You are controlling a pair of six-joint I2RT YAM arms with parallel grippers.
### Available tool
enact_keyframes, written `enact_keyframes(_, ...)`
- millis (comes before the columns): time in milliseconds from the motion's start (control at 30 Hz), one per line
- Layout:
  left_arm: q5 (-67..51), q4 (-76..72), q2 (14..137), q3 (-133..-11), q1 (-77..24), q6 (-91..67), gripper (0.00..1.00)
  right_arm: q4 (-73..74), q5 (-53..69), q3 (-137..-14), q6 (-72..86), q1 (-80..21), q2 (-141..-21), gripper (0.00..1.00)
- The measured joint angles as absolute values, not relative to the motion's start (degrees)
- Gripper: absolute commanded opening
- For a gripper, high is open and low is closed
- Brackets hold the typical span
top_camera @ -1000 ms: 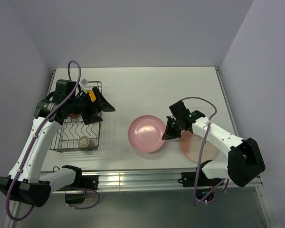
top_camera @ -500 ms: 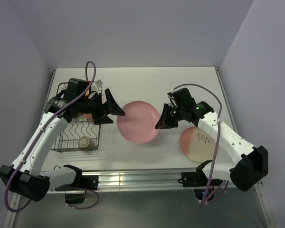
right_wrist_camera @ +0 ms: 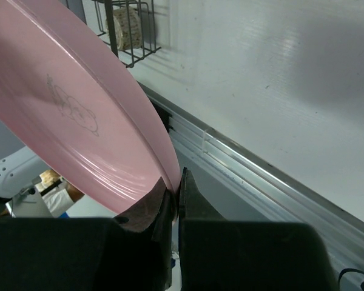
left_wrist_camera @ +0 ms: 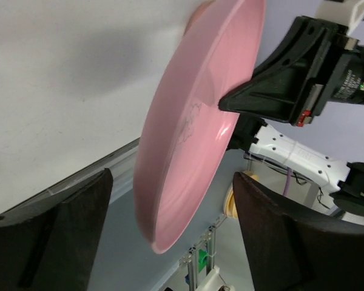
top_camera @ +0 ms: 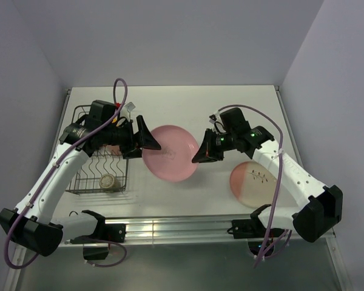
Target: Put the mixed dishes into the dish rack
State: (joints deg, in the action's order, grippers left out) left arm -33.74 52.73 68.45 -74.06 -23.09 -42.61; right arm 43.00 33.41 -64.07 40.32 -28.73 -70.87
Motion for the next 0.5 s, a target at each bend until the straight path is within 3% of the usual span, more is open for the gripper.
enact_keyframes(333, -37.6, 47.5, 65.2, -73.1, -23.1, -44.5, 0.6, 38.7, 38.5, -64.1, 41.4, -28.9, -74.0, 0.0)
enact_keyframes(400, -37.4, 47.4, 64.1, -72.5, -22.9, -44.8, 0.49, 37.9, 39.6, -64.1, 41.4, -28.9, -74.7, 0.0)
enact_keyframes(500, -36.8, 48.1, 63.5, -72.3, -22.6, -45.0, 0.14, 36.9, 41.1, -64.2, 41.2, -28.9, -75.7, 0.0)
